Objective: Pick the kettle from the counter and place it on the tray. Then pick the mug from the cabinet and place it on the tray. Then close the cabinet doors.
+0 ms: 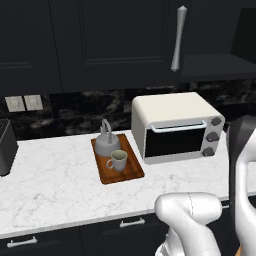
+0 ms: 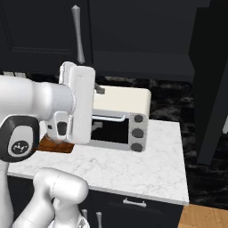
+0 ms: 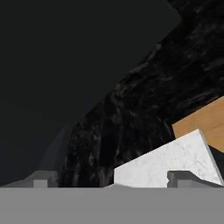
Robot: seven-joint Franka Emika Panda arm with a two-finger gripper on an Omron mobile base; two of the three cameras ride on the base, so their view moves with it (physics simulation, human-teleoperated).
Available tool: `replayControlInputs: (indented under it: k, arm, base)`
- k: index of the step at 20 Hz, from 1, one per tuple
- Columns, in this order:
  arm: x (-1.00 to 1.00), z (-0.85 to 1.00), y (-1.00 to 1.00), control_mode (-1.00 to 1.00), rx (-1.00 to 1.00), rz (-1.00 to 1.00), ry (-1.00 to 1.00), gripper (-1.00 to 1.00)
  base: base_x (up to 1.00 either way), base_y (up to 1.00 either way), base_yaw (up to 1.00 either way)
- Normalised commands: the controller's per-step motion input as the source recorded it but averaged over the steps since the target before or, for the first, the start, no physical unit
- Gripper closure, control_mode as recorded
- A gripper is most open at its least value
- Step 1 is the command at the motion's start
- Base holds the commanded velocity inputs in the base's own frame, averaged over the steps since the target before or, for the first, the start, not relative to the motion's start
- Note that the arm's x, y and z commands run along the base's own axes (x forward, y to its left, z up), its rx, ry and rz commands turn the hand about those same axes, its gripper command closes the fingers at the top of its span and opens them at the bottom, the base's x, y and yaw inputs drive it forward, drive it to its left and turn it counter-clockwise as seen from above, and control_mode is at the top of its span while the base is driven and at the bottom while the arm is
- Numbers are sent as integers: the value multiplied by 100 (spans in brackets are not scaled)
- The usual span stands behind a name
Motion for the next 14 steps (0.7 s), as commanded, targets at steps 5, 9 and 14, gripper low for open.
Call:
replayControlInputs:
  k: [5, 9, 14]
  arm:
    - [-2, -4, -95, -100, 31, 6, -6, -100]
    - [0, -19, -83, -100, 19, 4, -2, -100]
    - [-6, -14, -53, -100, 7, -5, -9, -100]
  base:
    - [0, 0, 0]
    - [0, 0, 0]
    - [0, 0, 0]
